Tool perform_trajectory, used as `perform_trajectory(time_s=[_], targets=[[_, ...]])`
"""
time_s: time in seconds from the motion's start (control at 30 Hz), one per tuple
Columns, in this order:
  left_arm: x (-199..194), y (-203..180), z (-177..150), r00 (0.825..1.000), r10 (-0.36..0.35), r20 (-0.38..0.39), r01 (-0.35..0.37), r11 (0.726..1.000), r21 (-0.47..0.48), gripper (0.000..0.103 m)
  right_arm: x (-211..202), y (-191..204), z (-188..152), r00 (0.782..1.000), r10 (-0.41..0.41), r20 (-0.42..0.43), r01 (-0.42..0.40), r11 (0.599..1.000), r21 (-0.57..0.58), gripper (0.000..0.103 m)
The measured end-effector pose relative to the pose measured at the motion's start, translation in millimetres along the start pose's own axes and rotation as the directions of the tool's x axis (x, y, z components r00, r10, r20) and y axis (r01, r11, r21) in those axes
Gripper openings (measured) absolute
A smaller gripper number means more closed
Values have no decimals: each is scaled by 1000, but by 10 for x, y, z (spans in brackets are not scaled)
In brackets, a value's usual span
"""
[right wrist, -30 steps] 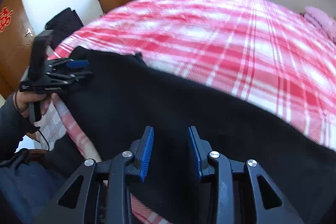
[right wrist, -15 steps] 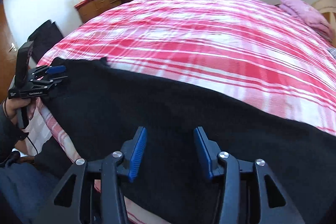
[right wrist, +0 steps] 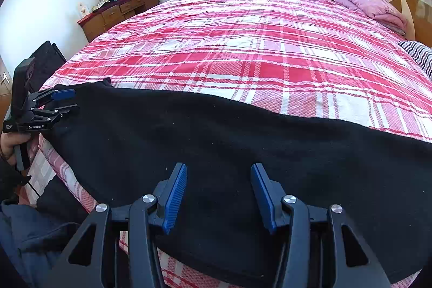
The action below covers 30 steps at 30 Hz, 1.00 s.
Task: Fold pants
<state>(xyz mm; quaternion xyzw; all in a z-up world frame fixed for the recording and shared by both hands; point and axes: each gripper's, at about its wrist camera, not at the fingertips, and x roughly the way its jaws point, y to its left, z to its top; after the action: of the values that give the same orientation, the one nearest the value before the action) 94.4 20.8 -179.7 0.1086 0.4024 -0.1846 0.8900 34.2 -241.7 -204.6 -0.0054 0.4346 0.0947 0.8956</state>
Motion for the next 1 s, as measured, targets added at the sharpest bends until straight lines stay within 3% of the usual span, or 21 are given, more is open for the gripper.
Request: perform_trajectory(time_s=[0.2,0.27,0.37,0.5,0.6,0.67,0.73,0.83,0.93,1.0], targets=[[-2,0,-11,999,54,-8,-54,998,43,77,-69,-170,16,1000,6,8,-6,998,65,52],[-65,188,-45,994,108,-5,-107,993,41,77,-92,-128,99,1000,19,6,-20,997,73,52],[-203,600,-117,978,208,-3,-208,978,-28,78,-102,40,278,994,104,14,-105,993,45,52],[-409,1066,-267,952,306,14,-301,943,-139,92,127,413,730,958,287,-13,-286,958,30,52],[-452,1194,-394,955,296,19,-287,938,-195,93,470,746,1057,925,373,-72,-371,928,38,52],[-396,1168,-434,958,287,16,-280,943,-180,93,728,945,1215,896,427,-125,-422,904,60,52],[-306,1095,-453,952,306,7,-302,944,-134,93,944,1100,1319,890,429,-155,-424,903,68,52],[-249,1044,-505,945,327,12,-325,942,-89,94,1263,1246,1398,864,460,-206,-445,888,116,52],[-239,1165,-551,956,294,17,-289,947,-143,98,1530,1293,1426,847,475,-238,-445,879,171,52],[-233,1281,-577,963,267,18,-259,946,-195,101,1664,1307,1421,817,521,-246,-475,851,227,51]])
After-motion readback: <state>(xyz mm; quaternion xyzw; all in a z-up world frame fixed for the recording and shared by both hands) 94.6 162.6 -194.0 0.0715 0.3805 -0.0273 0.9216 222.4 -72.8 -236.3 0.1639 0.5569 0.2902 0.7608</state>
